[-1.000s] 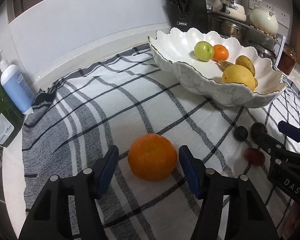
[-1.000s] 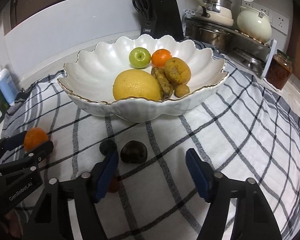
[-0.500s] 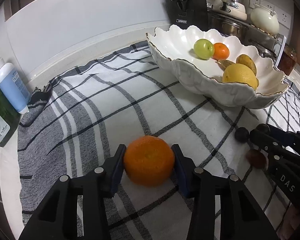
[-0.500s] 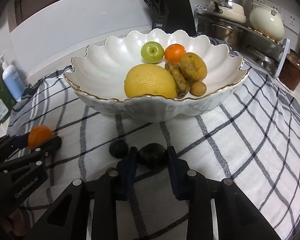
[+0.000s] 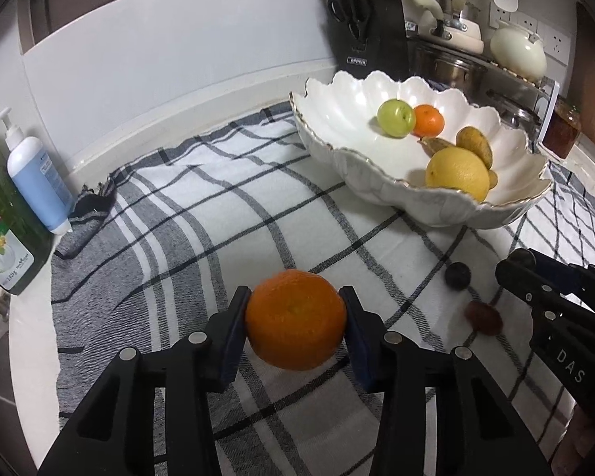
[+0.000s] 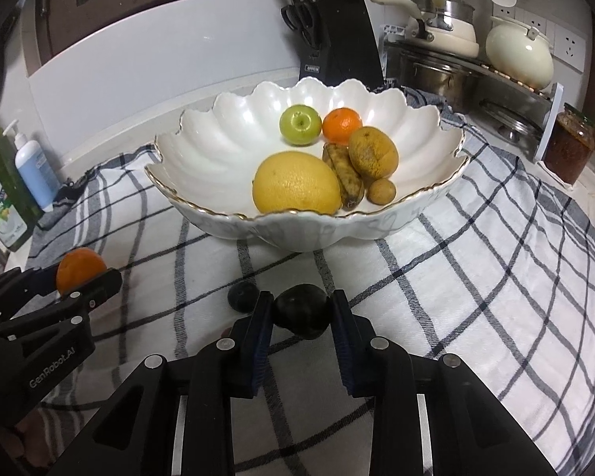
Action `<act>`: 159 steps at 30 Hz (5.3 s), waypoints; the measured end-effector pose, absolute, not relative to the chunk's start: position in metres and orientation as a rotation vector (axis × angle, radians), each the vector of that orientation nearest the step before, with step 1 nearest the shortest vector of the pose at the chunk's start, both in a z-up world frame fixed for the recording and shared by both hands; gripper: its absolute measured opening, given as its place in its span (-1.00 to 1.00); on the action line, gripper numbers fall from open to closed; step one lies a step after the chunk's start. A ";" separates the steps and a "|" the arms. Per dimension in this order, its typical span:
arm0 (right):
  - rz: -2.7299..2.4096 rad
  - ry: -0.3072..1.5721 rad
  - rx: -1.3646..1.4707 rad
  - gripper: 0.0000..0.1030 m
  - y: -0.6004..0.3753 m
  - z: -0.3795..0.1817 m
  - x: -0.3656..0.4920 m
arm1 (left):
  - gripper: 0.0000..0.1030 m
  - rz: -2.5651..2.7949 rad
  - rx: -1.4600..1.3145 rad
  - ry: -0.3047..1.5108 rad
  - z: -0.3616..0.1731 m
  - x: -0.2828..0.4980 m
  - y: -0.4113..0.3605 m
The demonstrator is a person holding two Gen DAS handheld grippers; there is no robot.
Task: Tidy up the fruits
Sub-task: 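Carry the orange with the left tool and plum with the right tool over the bowl, then open both tools to drop the orange and plum into the bowl, then withdraw both tools from the bowl toward the red date and dark plum, then grasp the red date with the left tool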
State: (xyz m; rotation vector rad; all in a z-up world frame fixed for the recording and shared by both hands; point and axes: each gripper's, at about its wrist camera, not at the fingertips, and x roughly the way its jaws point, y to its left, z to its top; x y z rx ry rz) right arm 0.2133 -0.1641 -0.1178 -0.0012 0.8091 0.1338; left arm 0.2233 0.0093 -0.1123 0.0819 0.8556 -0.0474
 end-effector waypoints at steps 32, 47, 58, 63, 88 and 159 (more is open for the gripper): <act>0.090 0.650 0.040 -0.41 -0.201 -0.037 0.196 | -0.16 -0.110 0.096 0.706 -0.028 0.214 -0.025; 0.081 0.664 0.056 -0.41 -0.215 -0.033 0.239 | -0.16 -0.144 0.089 0.706 -0.023 0.265 -0.042; 0.106 0.724 0.053 -0.41 -0.209 -0.055 0.272 | -0.16 -0.156 0.078 0.763 -0.052 0.301 -0.043; 0.132 0.754 0.051 -0.41 -0.206 -0.065 0.281 | -0.15 -0.157 0.074 0.785 -0.062 0.312 -0.044; 0.023 0.728 0.022 0.64 -0.212 -0.054 0.268 | 0.62 -0.099 0.077 0.779 -0.054 0.295 -0.038; -0.048 0.797 0.190 0.64 -0.293 -0.129 0.177 | -0.41 -0.157 0.084 0.902 -0.134 0.205 -0.108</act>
